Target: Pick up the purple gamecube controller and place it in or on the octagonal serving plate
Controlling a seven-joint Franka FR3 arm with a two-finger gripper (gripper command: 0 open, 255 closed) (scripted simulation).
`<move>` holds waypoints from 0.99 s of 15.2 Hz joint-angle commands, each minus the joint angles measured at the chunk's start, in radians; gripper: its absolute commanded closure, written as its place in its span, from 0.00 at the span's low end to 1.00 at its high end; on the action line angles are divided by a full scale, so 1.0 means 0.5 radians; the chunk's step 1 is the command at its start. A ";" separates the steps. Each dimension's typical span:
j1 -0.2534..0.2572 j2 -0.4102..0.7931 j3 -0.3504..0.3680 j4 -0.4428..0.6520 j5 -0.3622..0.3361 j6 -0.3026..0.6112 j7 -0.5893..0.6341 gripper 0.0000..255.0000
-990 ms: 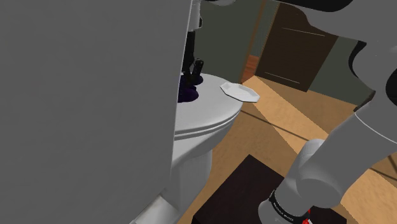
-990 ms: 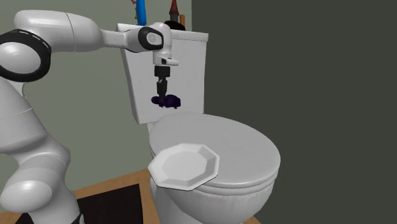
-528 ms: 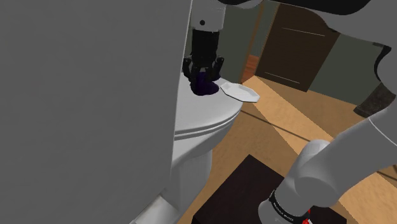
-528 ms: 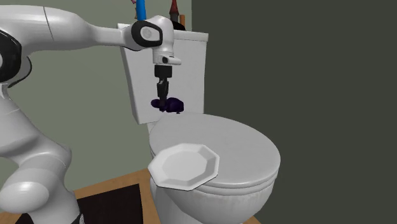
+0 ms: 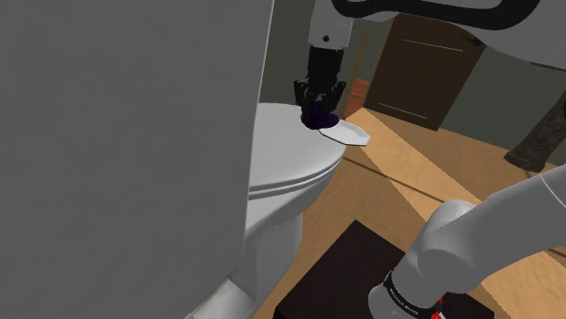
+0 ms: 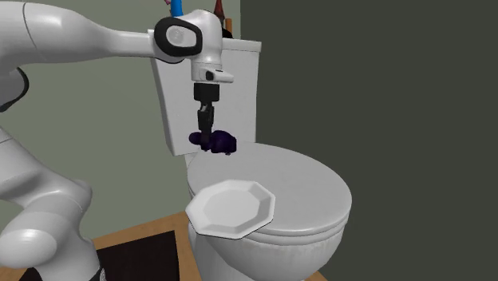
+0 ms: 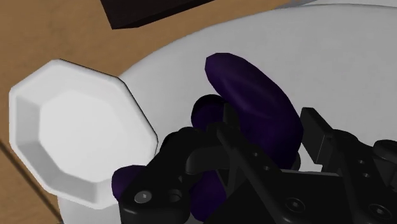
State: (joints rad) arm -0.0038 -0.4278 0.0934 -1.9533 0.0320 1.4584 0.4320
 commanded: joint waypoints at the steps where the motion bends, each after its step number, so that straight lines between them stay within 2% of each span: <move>1: -0.032 -0.027 -0.073 -0.020 -0.036 -0.008 -0.104 1.00; 13: -0.221 -0.018 -0.511 -0.005 -0.260 0.007 -0.702 1.00; 15: -0.235 -0.013 -0.544 -0.026 -0.276 0.037 -0.744 1.00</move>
State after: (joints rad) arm -0.1176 -0.4334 -0.1703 -1.9568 -0.1014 1.4667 0.0715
